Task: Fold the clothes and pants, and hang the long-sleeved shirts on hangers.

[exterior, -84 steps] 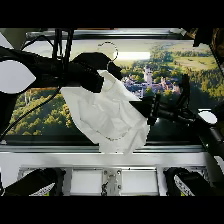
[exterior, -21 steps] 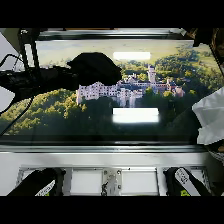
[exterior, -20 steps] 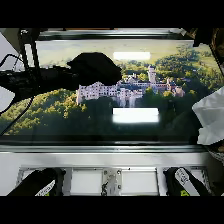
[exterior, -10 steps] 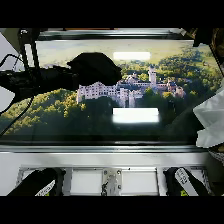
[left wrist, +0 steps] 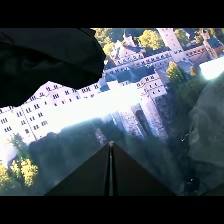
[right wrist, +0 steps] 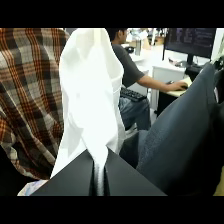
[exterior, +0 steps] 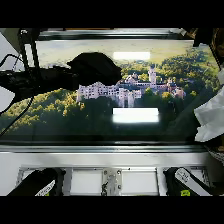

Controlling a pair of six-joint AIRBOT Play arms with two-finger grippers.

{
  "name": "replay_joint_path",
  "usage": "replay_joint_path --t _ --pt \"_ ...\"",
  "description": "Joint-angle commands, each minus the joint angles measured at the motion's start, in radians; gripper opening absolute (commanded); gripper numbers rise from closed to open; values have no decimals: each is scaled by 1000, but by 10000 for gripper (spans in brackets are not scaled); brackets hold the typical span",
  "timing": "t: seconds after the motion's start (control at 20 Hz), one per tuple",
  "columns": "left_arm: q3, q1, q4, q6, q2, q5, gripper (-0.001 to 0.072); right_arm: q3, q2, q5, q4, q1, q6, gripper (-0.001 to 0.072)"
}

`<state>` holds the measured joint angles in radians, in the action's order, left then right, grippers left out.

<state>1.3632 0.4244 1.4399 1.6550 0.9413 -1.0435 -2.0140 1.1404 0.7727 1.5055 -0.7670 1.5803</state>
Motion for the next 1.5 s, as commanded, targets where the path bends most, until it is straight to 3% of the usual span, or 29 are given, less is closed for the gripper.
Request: replay_joint_path --t 0.0,0.4,1.0,1.45 --pt "0 1 0 -1 -1 0 15 -23 58 16 31 0 14 8" --pt "0 1 -1 -1 -1 -2 15 -22 116 -92 117 -85 157 7" --pt "0 2 -3 1 -1 -1 15 -22 123 -91 126 -221 159 8" --pt "0 2 -2 2 -1 0 15 -20 53 -2 175 -307 170 8"
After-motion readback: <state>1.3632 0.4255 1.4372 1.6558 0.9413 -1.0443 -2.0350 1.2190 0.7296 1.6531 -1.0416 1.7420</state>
